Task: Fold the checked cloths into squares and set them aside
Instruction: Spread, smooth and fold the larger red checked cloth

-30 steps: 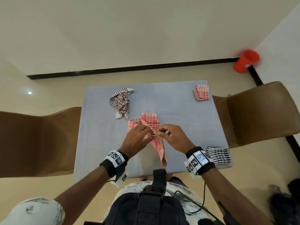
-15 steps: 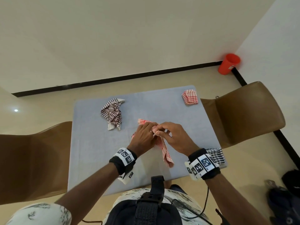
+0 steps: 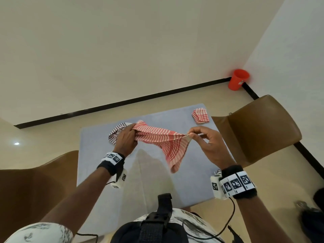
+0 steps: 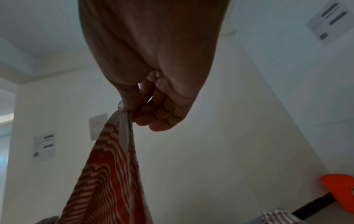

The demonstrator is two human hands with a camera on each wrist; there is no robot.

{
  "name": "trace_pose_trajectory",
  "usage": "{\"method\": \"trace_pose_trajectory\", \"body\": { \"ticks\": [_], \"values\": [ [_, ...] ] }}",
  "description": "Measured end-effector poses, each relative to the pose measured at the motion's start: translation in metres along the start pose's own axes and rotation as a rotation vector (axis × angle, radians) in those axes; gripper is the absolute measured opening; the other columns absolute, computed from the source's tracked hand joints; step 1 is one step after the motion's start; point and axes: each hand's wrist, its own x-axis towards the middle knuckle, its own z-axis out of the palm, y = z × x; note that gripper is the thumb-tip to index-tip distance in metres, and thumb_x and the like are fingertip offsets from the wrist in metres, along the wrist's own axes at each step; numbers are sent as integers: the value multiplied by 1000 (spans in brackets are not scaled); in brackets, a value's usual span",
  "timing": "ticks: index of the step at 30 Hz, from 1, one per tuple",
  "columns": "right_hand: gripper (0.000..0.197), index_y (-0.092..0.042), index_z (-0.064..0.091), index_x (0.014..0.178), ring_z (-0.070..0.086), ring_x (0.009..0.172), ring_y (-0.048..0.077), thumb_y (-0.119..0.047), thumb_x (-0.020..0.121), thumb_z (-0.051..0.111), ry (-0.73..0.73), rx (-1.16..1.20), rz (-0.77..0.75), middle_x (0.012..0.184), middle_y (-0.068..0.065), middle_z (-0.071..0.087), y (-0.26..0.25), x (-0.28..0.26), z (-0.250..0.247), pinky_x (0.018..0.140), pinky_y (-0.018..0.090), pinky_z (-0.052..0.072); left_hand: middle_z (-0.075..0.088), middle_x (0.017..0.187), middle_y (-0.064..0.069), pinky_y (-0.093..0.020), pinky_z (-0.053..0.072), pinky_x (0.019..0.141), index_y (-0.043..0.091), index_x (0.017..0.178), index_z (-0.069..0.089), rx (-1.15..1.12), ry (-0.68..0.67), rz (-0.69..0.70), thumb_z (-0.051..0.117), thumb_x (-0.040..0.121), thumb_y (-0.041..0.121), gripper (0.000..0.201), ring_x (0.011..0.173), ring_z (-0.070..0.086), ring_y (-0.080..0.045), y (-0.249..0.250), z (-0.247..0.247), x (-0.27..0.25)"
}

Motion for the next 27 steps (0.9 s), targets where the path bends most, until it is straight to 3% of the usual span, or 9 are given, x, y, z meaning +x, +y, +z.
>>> {"method": "trace_pose_trajectory", "body": {
  "ticks": [4, 8, 9, 11, 13, 15, 17, 22, 27],
  "values": [
    [12, -16, 73, 108, 69, 100, 11, -21, 100, 65, 68, 9, 44, 103, -11, 74, 8, -1, -8, 84, 20, 55, 69, 128, -19, -45, 54, 97, 3, 124, 68, -35, 24, 36, 69, 86, 0, 38, 113, 68, -37, -11, -28, -8],
    [12, -15, 73, 107, 68, 96, 5, -20, 100, 65, 171, -21, 100, 103, -8, 74, 25, 0, -5, 79, 15, 52, 70, 131, -12, -38, 48, 104, 10, 126, 71, -150, -13, 201, 71, 92, 5, 34, 120, 66, -30, -17, -48, -12],
    [11, -15, 73, 106, 67, 95, 4, -20, 100, 65, 204, -26, 131, 101, -9, 74, 30, 0, -4, 79, 15, 52, 69, 133, -7, -37, 47, 105, 12, 126, 71, -178, -38, 247, 71, 93, 6, 33, 123, 65, -25, -20, -52, -13],
    [11, -15, 73, 104, 67, 93, 4, -20, 99, 65, 262, -36, 195, 98, -9, 74, 42, -2, -5, 79, 22, 53, 62, 134, 22, -26, 47, 107, 15, 124, 72, -252, -111, 338, 69, 94, 11, 30, 124, 57, 2, -21, -61, -19],
    [9, -16, 73, 102, 66, 91, 0, -19, 99, 65, 300, -53, 237, 96, -9, 73, 53, -4, -7, 80, 26, 55, 59, 121, 40, -12, 45, 100, 16, 123, 71, -312, -239, 355, 58, 101, 35, 32, 114, 55, 17, -16, -70, -28],
    [8, -17, 72, 102, 65, 89, -4, -18, 100, 64, 311, -67, 260, 95, -8, 72, 60, -7, -8, 81, 25, 54, 69, 120, 22, -23, 52, 97, 16, 125, 69, -326, -340, 292, 36, 100, 66, 65, 108, 63, 3, -18, -70, -37],
    [8, -17, 72, 102, 65, 90, 0, -18, 100, 64, 313, -74, 276, 96, -5, 73, 65, -9, -7, 82, 26, 54, 73, 115, 1, -41, 56, 90, 15, 121, 70, -310, -348, 249, 28, 99, 72, 74, 102, 67, -15, -27, -67, -43],
    [11, -13, 74, 104, 68, 92, 11, -17, 99, 66, 308, -96, 279, 96, -2, 74, 73, -13, 0, 82, 30, 56, 78, 98, 8, -41, 60, 77, 19, 106, 81, -463, -30, 134, 74, 92, 34, 22, 86, 73, -6, -30, -72, -49],
    [10, -11, 75, 103, 71, 77, 17, -15, 97, 68, 264, -73, 259, 89, 1, 76, 74, -19, 3, 62, 29, 60, 80, 94, -1, -30, 63, 78, 9, 98, 80, -759, 112, -94, 82, 83, 22, 20, 86, 77, -15, -24, -84, -58]
  ]
}}
